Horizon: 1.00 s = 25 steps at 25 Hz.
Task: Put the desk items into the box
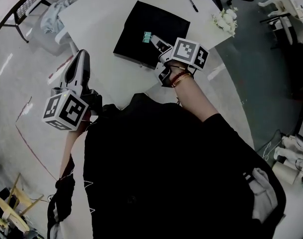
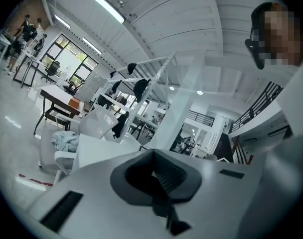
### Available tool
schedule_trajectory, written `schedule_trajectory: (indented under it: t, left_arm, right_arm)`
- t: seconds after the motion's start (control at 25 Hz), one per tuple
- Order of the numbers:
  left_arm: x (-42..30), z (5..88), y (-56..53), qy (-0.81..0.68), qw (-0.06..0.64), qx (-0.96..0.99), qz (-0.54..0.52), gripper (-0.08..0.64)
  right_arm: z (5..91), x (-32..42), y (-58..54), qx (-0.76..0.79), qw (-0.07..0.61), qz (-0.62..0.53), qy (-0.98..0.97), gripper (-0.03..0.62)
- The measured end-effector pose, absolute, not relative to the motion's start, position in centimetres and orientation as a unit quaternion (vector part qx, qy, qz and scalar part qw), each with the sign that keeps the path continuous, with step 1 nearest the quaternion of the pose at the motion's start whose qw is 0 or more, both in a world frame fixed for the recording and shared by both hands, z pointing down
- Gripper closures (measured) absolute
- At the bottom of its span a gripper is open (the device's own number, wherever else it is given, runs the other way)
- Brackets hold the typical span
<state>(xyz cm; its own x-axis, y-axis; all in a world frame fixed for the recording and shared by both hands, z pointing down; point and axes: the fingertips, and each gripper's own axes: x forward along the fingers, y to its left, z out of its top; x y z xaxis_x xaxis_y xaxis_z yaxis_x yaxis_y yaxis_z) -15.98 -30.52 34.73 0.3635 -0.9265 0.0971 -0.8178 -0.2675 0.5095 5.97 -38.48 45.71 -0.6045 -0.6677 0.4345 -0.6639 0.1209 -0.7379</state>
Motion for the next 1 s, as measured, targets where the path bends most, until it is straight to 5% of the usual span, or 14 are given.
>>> schedule_trajectory:
  t: [1.0]
  left_arm:
    - [-18.4,35.2,-30.6,-0.576,0.253,0.768,-0.119,0.551]
  right_arm:
    - [49.7,2.9,-38.3,-0.414,-0.086,-0.503,0.753,0.58]
